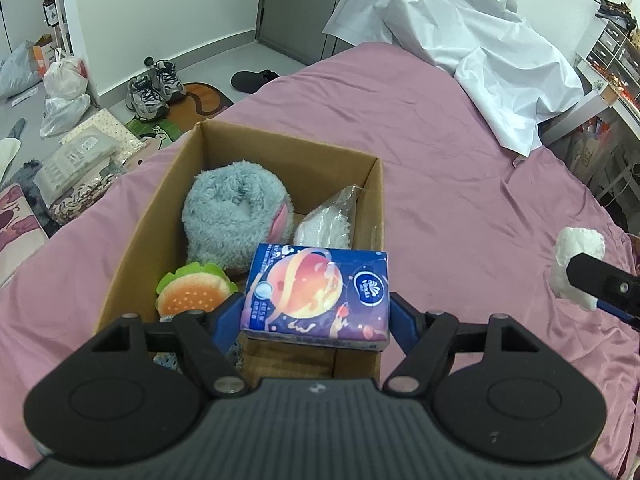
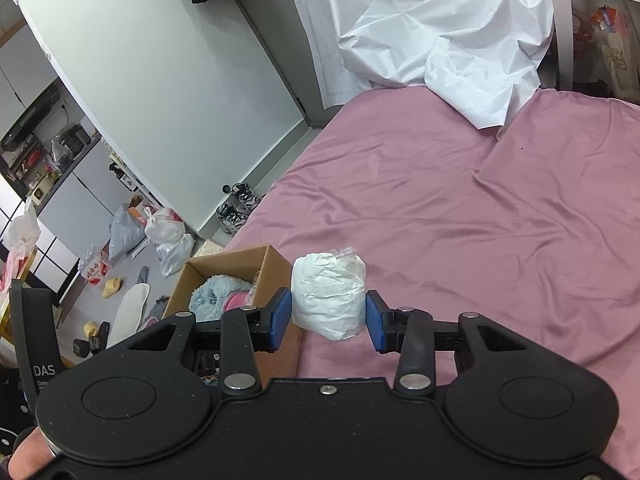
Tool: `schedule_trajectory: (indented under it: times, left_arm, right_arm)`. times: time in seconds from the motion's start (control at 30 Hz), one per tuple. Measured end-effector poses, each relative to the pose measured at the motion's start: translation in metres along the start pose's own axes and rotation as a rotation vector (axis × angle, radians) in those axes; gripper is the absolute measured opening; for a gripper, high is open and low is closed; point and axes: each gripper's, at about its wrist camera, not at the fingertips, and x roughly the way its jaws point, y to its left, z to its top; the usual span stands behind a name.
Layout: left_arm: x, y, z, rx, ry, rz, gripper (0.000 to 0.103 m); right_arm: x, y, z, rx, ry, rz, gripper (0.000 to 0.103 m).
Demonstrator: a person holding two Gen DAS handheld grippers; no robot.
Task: Organize soft objects
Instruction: 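Open the left tool over the box while the right tool drops the white bundle in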
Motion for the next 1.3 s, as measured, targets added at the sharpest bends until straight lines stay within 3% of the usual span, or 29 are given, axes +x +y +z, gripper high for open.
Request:
schedule_trajectory:
  times: [0.5,1.13,1.2,1.3]
  left_arm:
    - [-0.004,0.016,0.004,-0.034,0.011,-0.025,0.073]
    - [-0.028,0.065,0.019,-0.098,-0.010,0.042,0.079]
    - [-0.030,0.068,0.020,-0.103,-0.013,0.044,0.080]
    - [-0.034,0.072,0.021,-0.106,-0.018,0.048,0.080]
  right_arm:
    - [0.014,0.020,-0.003,-0.034,0.026,0.018,0.040]
    - [0.035,0.078,-0.019,-0.129,0.108,0.112,0.040]
    - [0.036,0.082,-0.020,-0.124,0.110,0.125,0.042]
    - [0.039,0.084,-0.021,-0.090,0.124,0.165,0.055]
